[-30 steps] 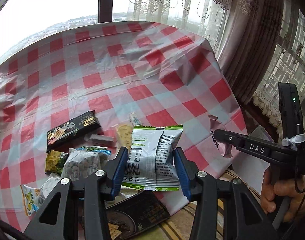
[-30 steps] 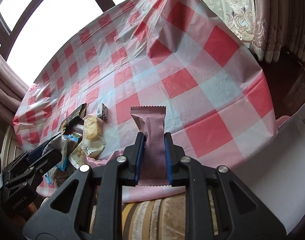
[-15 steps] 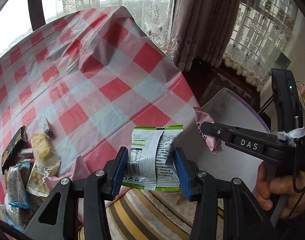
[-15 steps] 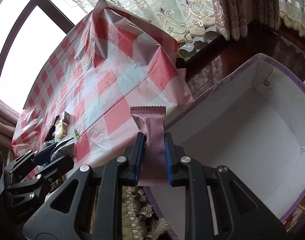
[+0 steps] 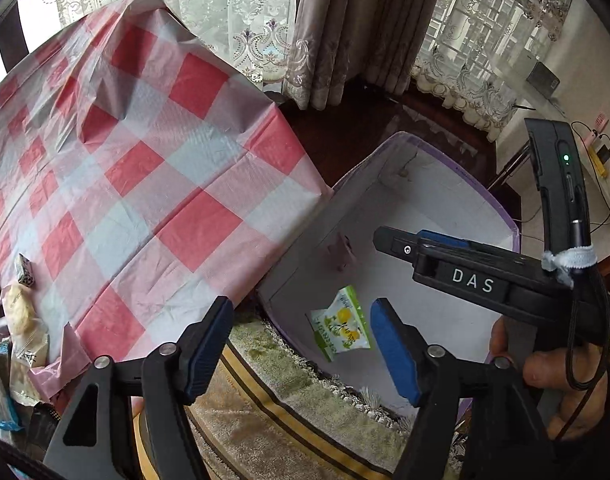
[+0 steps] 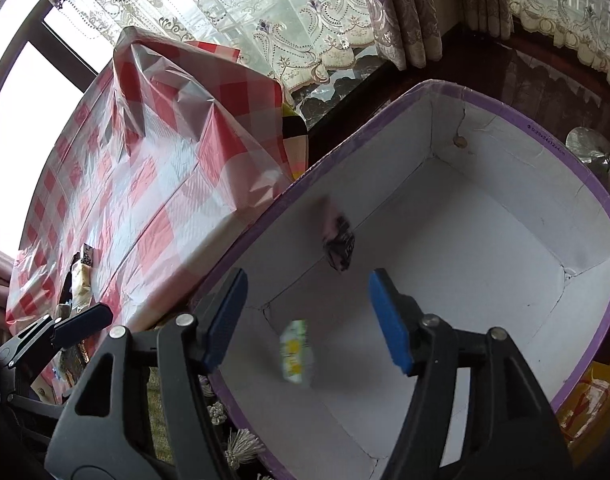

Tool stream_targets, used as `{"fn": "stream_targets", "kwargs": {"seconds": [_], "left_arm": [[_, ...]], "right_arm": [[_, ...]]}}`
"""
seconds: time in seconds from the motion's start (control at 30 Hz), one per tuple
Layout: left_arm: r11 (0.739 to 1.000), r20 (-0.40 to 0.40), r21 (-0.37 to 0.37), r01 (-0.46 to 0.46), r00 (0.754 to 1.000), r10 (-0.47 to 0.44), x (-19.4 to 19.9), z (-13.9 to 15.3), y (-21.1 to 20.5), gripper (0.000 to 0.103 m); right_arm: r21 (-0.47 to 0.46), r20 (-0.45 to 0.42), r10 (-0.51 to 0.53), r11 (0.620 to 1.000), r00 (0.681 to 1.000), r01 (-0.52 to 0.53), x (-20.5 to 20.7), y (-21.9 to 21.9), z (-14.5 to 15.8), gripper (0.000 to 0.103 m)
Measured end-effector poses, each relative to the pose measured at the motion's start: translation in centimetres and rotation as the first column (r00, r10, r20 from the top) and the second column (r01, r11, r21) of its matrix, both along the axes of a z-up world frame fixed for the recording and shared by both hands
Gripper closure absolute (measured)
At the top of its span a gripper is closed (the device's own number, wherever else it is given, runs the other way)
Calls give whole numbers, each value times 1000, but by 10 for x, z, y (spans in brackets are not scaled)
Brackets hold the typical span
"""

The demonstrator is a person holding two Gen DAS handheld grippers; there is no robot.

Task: Organize snacks
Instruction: 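Carry both snacks to the white box and open both grippers to drop them, then move both tools back over the snack pile on the table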

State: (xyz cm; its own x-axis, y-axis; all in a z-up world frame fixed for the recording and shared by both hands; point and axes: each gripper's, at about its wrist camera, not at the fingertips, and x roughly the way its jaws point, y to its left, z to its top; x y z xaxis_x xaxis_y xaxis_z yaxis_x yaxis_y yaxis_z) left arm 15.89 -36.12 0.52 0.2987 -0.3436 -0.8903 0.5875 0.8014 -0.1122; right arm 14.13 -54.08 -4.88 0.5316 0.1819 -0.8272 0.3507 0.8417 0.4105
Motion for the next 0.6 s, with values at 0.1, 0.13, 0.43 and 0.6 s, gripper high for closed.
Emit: {"fn": "stream_targets", "kwargs": {"seconds": [0.1, 0.13, 0.43, 0.6], "left_arm": [[998, 7, -45, -45, 999, 45, 3, 5, 11, 29], [996, 18, -59, -63, 998, 64, 3, 7, 14, 29], [969, 35, -68, -236, 970, 239, 10, 17, 63, 27], [913, 38, -96, -397, 915, 402, 8, 23, 128, 27]], "right_arm": [[-18, 11, 23, 1000, 1000, -23, 2, 6, 7, 34], [-26, 16, 31, 999, 999, -31, 3, 9, 10, 33], [-106, 34, 105, 989, 994, -101, 7, 41, 36, 30], [-272, -14, 134, 953, 991, -133, 15, 76, 79, 29]]}}
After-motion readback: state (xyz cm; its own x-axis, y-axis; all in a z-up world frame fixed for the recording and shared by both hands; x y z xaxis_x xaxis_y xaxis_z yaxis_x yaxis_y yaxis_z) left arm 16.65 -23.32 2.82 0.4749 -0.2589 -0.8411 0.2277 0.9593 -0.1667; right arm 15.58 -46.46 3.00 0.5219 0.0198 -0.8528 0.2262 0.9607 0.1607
